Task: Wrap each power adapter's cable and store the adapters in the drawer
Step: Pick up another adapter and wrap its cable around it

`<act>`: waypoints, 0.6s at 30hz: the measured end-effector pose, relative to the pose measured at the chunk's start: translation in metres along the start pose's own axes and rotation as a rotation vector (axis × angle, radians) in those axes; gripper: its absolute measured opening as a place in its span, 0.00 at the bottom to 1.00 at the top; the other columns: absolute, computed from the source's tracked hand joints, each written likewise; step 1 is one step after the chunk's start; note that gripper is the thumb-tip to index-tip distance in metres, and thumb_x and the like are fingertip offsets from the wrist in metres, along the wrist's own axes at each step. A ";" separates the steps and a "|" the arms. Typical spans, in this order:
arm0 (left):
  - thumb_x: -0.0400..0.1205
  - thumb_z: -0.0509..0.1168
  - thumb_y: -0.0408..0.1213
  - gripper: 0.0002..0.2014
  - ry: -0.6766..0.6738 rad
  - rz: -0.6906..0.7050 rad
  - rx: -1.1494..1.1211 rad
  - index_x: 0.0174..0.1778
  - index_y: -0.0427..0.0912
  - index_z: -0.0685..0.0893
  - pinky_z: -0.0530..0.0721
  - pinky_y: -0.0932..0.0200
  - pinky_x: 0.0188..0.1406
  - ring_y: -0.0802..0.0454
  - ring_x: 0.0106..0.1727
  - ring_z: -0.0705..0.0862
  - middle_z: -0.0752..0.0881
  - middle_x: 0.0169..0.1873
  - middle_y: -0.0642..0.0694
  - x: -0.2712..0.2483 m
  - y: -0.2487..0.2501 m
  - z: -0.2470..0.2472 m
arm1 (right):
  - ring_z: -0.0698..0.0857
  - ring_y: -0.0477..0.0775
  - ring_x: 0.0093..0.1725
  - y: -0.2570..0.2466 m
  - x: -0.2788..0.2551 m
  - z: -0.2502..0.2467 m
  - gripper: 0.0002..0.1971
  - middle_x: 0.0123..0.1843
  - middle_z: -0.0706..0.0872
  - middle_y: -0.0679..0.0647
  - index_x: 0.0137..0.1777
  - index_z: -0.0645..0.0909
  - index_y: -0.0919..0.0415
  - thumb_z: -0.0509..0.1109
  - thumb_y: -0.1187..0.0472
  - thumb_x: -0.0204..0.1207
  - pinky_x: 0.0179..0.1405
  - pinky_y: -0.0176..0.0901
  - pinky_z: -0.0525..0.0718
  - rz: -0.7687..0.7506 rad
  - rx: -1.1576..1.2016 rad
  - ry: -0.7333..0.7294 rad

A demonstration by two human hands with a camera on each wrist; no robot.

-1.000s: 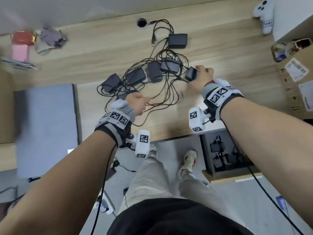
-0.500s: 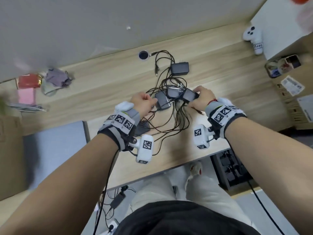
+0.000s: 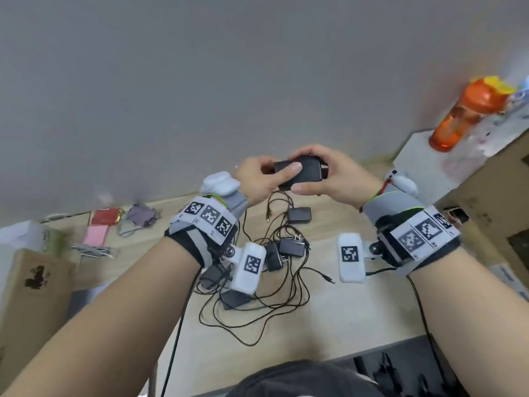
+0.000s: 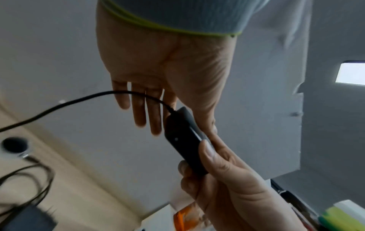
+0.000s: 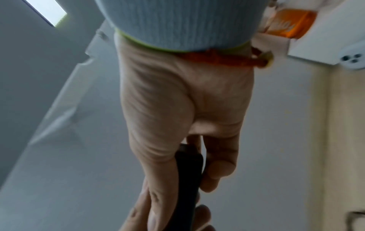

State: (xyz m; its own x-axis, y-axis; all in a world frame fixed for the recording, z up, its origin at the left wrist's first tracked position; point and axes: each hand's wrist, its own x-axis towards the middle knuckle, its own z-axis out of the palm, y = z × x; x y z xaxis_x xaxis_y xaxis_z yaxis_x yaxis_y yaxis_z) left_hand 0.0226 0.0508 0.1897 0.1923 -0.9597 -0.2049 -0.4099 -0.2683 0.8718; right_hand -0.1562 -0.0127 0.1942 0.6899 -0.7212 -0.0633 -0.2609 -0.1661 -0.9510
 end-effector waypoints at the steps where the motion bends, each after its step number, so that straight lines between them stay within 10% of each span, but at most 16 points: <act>1: 0.78 0.70 0.58 0.19 -0.003 0.028 0.017 0.44 0.43 0.88 0.82 0.61 0.33 0.55 0.32 0.87 0.89 0.34 0.48 -0.001 0.015 -0.006 | 0.84 0.41 0.47 -0.012 0.003 -0.008 0.29 0.54 0.86 0.50 0.67 0.78 0.55 0.83 0.67 0.67 0.41 0.38 0.86 -0.038 0.017 -0.002; 7: 0.85 0.63 0.54 0.21 0.084 0.034 -0.259 0.56 0.37 0.84 0.84 0.62 0.31 0.49 0.34 0.89 0.90 0.40 0.43 -0.006 0.070 -0.034 | 0.85 0.55 0.46 -0.056 0.026 -0.020 0.33 0.55 0.82 0.60 0.75 0.63 0.51 0.76 0.67 0.75 0.52 0.50 0.87 -0.117 0.206 0.092; 13: 0.86 0.64 0.48 0.13 0.211 0.065 -0.602 0.50 0.41 0.76 0.87 0.58 0.35 0.43 0.37 0.86 0.82 0.35 0.40 -0.013 0.107 -0.042 | 0.85 0.47 0.54 -0.061 0.032 0.023 0.07 0.51 0.87 0.51 0.56 0.81 0.56 0.69 0.55 0.83 0.67 0.46 0.81 -0.092 0.006 -0.239; 18: 0.86 0.64 0.46 0.11 0.223 0.102 -0.459 0.54 0.42 0.74 0.88 0.57 0.34 0.41 0.36 0.87 0.78 0.33 0.40 -0.024 0.108 -0.058 | 0.71 0.45 0.24 -0.069 0.027 0.026 0.15 0.26 0.76 0.47 0.39 0.87 0.58 0.67 0.54 0.84 0.30 0.40 0.77 -0.113 0.006 -0.150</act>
State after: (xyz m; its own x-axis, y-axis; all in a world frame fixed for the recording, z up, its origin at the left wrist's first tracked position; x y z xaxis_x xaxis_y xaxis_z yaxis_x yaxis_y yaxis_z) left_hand 0.0257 0.0497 0.3146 0.3773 -0.9246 -0.0522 -0.0129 -0.0616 0.9980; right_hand -0.1019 -0.0032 0.2504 0.8075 -0.5898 0.0005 -0.1719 -0.2361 -0.9564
